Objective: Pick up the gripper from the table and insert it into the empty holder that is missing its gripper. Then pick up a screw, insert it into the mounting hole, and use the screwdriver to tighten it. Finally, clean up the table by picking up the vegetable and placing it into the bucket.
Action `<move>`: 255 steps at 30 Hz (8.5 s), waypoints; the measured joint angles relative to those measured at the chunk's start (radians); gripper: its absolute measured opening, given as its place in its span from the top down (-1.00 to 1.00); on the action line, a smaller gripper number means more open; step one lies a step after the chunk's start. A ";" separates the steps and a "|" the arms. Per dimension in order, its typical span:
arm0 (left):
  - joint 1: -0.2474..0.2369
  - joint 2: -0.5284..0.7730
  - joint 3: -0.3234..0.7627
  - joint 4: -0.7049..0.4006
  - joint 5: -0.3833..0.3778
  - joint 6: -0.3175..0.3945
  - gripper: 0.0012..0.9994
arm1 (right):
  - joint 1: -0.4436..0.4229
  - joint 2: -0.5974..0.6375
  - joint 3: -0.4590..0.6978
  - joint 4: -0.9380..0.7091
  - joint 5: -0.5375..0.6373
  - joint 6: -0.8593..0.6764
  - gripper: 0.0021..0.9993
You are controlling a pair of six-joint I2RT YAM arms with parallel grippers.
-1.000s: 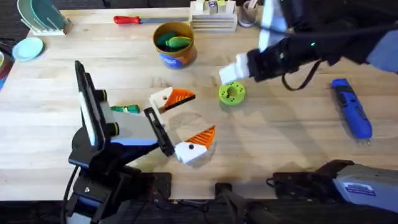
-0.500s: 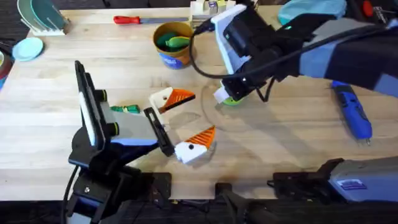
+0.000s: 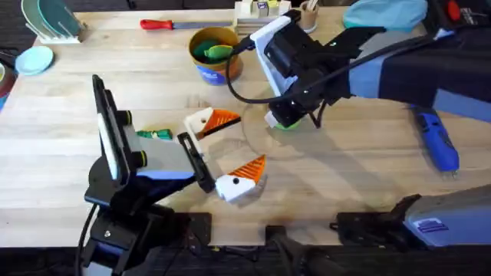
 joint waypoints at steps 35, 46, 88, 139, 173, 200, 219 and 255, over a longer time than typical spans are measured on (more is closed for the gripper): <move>0.000 0.000 0.000 0.000 0.000 0.000 -0.99 | 0.000 0.022 0.168 -0.140 0.132 -0.004 0.99; 0.000 0.000 0.000 0.000 0.000 0.000 -0.99 | 0.009 0.022 0.525 -0.417 0.055 -0.007 0.99; 0.000 0.000 0.000 0.000 0.000 0.000 -0.99 | 0.332 0.074 0.671 -0.381 -0.159 -0.022 0.99; 0.000 0.001 0.000 -0.001 0.000 -0.003 -0.99 | 0.033 -0.482 0.321 -0.489 -0.163 0.047 -0.99; 0.000 0.001 0.000 -0.001 0.000 0.001 -0.72 | 0.029 -0.875 -0.030 -0.417 -0.387 -0.080 -0.99; 0.000 0.001 0.000 -0.001 0.000 0.004 0.99 | -0.047 -0.721 -0.030 -0.346 -0.345 -0.090 -0.99; 0.000 0.001 0.000 -0.001 0.000 0.004 0.99 | -1.062 -0.473 -0.033 -0.270 0.213 -0.229 -0.99; 0.000 0.001 0.000 -0.001 0.000 0.004 0.99 | -1.240 0.045 -0.035 -0.088 -0.065 -0.701 0.37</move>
